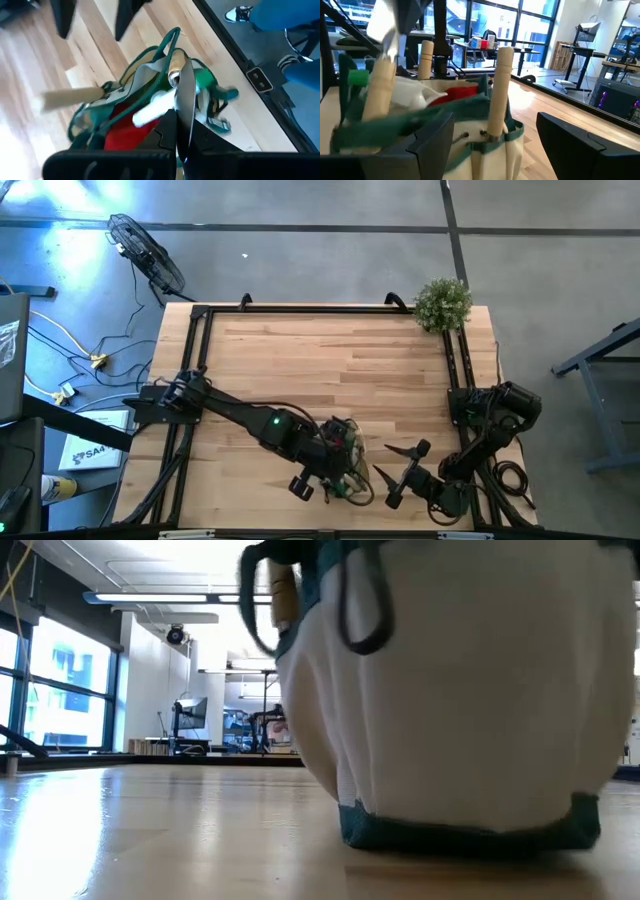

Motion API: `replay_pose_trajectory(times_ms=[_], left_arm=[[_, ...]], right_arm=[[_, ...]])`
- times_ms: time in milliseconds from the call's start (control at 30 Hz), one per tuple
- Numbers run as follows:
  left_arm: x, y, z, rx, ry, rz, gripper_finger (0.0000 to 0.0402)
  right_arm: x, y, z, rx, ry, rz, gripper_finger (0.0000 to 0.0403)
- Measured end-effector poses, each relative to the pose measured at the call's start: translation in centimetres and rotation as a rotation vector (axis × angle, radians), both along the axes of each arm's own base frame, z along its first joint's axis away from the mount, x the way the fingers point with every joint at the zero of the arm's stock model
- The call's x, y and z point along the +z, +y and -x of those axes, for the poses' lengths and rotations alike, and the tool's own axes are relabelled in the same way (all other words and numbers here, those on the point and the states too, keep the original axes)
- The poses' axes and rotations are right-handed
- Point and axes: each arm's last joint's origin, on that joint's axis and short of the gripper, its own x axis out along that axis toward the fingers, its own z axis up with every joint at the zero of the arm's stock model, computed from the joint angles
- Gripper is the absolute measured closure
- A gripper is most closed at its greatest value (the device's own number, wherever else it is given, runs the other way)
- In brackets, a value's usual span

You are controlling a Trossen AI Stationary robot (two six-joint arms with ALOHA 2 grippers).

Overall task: Pick & Place Garden tools in Gardening bag
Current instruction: Put the trowel into the gardening bag

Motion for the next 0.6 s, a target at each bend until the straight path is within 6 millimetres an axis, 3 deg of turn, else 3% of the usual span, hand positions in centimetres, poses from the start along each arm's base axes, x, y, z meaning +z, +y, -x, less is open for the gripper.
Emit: replay_pose_trajectory(times_ms=[600], left_arm=[[-0.38, -0.36, -0.13, -0.008, 0.008, 0.0, 0.0401]], right_arm=[[-0.03, -0.03, -0.08, 0.005, 0.002, 0.003, 0.0127]])
